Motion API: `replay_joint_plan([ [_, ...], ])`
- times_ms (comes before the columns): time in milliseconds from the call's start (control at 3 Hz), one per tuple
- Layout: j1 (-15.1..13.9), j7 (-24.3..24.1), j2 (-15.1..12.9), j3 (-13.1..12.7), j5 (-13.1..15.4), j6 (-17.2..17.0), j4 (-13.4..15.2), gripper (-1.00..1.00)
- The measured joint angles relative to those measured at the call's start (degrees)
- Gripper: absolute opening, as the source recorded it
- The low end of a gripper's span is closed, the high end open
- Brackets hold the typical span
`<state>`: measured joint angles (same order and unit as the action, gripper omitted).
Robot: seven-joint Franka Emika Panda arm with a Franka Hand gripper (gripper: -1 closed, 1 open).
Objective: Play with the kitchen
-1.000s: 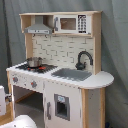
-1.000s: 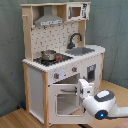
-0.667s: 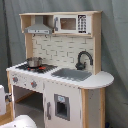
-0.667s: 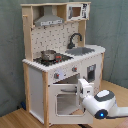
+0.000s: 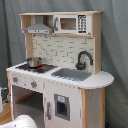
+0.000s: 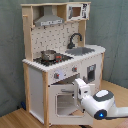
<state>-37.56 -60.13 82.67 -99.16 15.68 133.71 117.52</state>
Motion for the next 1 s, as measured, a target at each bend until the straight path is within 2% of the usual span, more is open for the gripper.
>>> replay_joint_plan([
  [333, -1.2, 5.6, 0.1, 0.4, 0.1, 0.4, -4.0, 1.0],
  [1000, -4.4, 16.4, 0.1, 3.0, 0.2, 0.4, -11.4, 1.0],
])
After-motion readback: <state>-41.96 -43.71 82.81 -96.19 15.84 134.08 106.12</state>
